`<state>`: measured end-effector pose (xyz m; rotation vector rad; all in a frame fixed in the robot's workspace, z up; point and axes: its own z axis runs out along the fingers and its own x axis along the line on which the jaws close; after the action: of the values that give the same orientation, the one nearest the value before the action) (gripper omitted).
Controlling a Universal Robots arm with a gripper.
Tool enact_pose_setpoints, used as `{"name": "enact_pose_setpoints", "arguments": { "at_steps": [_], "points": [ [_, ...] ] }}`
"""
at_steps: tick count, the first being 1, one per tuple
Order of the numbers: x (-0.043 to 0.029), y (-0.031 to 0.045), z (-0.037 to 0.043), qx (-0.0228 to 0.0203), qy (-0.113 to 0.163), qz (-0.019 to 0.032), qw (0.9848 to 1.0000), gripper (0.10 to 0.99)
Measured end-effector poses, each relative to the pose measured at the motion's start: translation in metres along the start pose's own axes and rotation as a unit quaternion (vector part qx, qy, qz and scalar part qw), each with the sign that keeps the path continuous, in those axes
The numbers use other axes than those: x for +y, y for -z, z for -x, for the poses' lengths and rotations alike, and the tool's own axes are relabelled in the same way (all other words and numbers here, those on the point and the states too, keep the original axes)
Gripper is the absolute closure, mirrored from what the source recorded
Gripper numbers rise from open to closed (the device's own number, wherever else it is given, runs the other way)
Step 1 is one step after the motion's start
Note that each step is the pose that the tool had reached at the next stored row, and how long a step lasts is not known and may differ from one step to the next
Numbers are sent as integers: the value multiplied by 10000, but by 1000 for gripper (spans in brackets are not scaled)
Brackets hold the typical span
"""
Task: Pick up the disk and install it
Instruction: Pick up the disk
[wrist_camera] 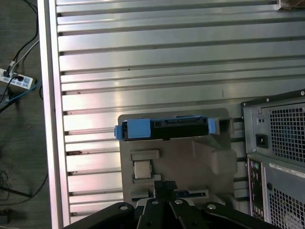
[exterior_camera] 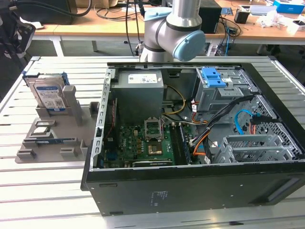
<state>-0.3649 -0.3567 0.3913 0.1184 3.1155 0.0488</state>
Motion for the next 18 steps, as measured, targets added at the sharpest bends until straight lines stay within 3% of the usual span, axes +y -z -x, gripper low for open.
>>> {"name": "enact_pose_setpoints", "arguments": {
  "at_steps": [4,10,15,16,18],
  "points": [
    [1,0,-1,7,208,5,9998,980],
    [0,0,0,25,784,17,9969,980],
    [0,0,0,41,1272,28,9919,980],
    [1,0,1,46,1429,32,9897,980],
    [2,0,0,51,1595,35,9872,980]
  ]
}}
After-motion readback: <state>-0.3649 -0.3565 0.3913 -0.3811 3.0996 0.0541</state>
